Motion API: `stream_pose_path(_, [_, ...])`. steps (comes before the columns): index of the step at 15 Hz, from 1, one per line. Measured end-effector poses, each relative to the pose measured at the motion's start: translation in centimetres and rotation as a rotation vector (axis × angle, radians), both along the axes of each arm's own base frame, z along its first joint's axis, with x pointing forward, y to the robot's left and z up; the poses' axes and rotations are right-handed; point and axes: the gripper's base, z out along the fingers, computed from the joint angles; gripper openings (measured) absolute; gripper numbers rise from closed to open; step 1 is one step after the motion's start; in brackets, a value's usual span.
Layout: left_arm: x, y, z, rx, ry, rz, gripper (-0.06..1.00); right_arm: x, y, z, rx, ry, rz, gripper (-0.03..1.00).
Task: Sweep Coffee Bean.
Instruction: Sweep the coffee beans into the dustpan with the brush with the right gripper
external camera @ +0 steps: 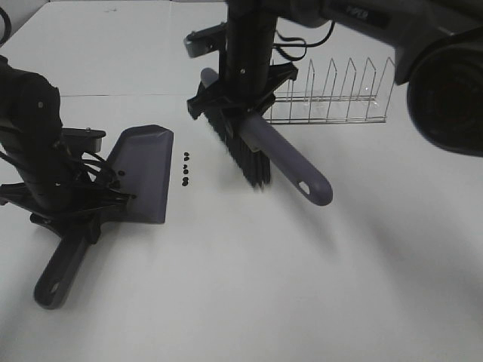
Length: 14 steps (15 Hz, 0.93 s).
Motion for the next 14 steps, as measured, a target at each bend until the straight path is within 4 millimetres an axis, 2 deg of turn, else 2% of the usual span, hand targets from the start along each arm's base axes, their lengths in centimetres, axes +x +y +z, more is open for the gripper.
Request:
stream_pose_path(2, [0.0,0.0,0.0,0.000,0.001,-0.001,0.32,-0.8,1.4,-1.8,-0.038,0.017,0.038,0.26])
stream_pose_path(6, [0.0,0.1,-0.1,-0.001,0.002,0.002,0.32,-1.9,3.9,-3.4,-0.031,0.013,0.090,0.26])
stream_pose_path(9, [0.0,0.1,-0.1,-0.001,0.002,0.001,0.32,-3.1,5.6,-4.9,0.004,0.071,0.142,0.26])
stream_pose_path(11, [0.0,0.1,-0.1,-0.001,0.003,0.001,0.32,-3.4,6.7,-4.1,0.080,0.085,0.149,0.26])
stream_pose_path(14, [0.0,0.1,-0.1,-0.001,0.004,0.001,0.32,-3.1,7.9,-1.1,0.187,0.039,0.144,0.26])
